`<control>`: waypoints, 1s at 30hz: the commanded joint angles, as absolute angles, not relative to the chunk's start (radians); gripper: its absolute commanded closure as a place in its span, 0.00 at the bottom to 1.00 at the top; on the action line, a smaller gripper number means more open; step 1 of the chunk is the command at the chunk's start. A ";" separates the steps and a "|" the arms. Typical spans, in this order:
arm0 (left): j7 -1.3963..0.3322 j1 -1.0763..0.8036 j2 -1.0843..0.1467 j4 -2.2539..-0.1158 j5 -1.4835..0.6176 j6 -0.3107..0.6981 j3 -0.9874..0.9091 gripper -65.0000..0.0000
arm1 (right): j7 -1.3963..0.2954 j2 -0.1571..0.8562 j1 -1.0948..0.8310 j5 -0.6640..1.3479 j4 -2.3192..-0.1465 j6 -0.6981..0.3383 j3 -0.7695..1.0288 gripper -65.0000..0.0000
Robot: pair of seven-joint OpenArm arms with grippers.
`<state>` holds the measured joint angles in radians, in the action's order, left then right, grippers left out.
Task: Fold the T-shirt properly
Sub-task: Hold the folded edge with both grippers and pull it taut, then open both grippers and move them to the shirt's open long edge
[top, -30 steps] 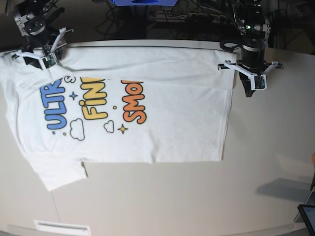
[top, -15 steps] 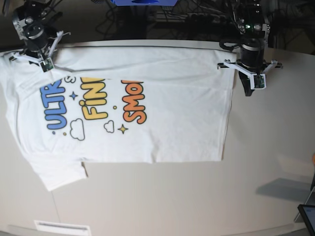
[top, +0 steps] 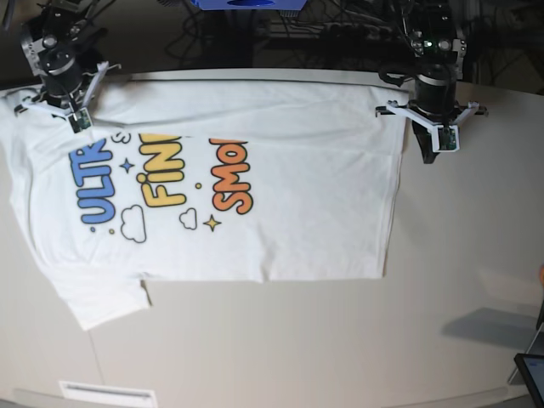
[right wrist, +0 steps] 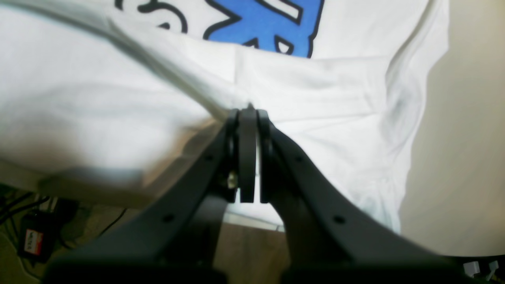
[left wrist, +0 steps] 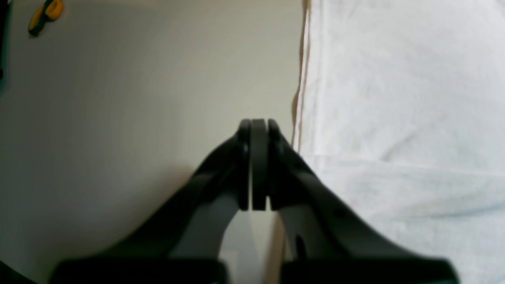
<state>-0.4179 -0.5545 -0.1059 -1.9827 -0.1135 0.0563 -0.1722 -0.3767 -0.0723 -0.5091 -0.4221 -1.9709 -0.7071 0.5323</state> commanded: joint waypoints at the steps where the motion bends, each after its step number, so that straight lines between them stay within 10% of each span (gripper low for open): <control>1: -0.394 -0.558 -0.111 -2.000 -0.116 0.051 -0.177 1.00 | -0.375 -0.067 -0.503 -0.414 -1.986 -0.698 0.530 1.00; 30: -0.394 -0.572 -0.110 -2.002 -0.116 0.048 -0.177 1.00 | -0.499 -0.007 -0.348 -0.466 -1.986 -0.698 0.312 1.00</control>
<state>-0.4175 -0.5682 -0.1059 -1.9827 -0.1135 0.0559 -0.1722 -0.5220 -0.0139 -0.3588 -0.4789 -1.9709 -0.7074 0.3126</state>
